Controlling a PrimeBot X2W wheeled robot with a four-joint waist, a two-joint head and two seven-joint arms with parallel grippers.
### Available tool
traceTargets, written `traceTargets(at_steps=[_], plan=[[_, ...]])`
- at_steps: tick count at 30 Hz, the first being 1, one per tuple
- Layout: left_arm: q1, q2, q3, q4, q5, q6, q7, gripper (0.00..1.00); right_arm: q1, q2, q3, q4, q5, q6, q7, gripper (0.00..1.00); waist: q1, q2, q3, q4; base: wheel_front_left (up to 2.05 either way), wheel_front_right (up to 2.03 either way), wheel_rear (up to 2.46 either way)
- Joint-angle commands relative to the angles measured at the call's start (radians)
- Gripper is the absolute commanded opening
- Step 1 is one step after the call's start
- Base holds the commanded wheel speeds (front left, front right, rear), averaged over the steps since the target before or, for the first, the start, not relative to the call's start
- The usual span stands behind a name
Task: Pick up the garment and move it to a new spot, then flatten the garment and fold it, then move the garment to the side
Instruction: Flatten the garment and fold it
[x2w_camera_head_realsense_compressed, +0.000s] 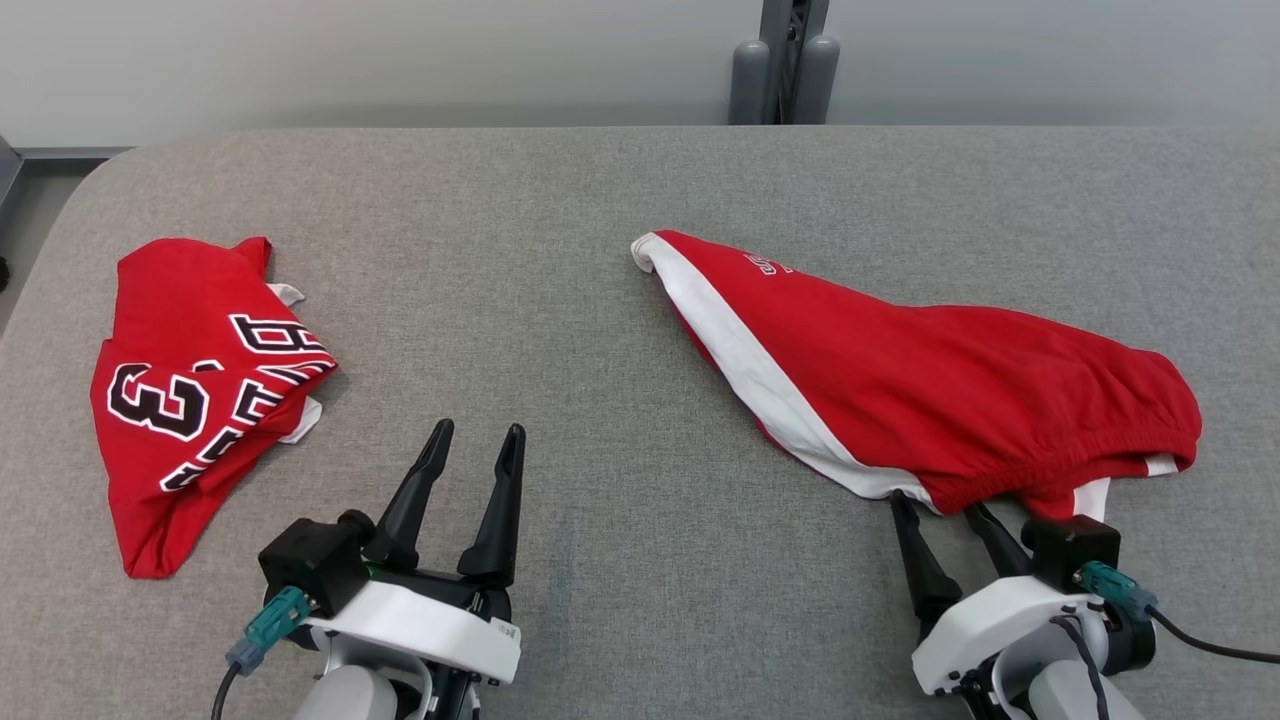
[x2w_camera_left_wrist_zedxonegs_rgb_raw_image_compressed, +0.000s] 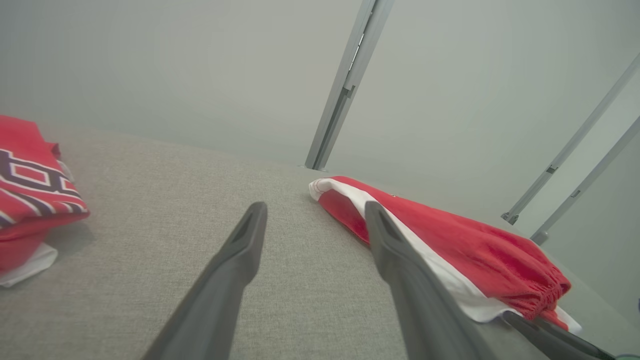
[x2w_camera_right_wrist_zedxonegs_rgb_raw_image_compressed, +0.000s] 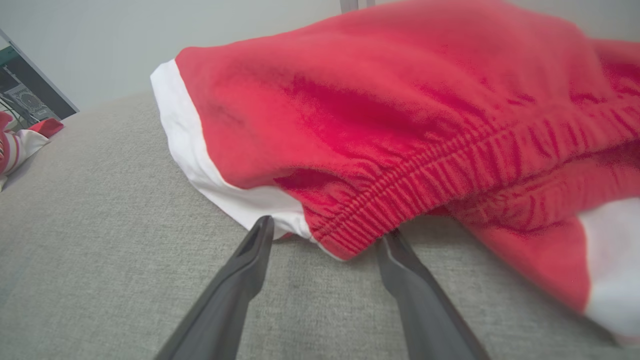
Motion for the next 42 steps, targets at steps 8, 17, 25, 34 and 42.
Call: traceTargets(at_steps=[8,17,25,34,42], plan=[[-0.022,0.004,-0.008,0.000,-0.002,-0.005,-0.003,1.00,-0.031,-0.008,0.053,0.000,0.004,0.002,0.000,1.00,0.0000,0.0000,0.009,0.008,0.00,0.00,0.00],[-0.018,0.004,0.001,0.006,-0.006,-0.004,-0.003,1.00,-0.039,-0.024,0.076,-0.012,0.014,0.002,0.000,0.00,0.0000,0.0000,0.000,0.004,0.00,0.00,0.00],[0.010,0.004,0.005,0.012,-0.013,-0.005,-0.003,1.00,-0.020,-0.049,0.061,-0.077,0.030,0.002,0.000,0.00,0.0000,0.0000,-0.046,-0.026,0.00,0.00,0.00],[0.047,0.004,0.007,0.014,-0.028,0.003,-0.003,1.00,-0.042,-0.126,0.077,-0.178,0.143,0.002,0.006,0.00,0.0000,0.0000,-0.111,-0.067,0.00,0.00,0.00],[0.071,0.004,0.004,0.009,-0.039,0.010,-0.003,1.00,-0.062,-0.194,0.144,-0.305,0.264,0.002,0.076,0.00,0.0000,0.0000,-0.148,-0.093,0.00,0.00,0.00]])
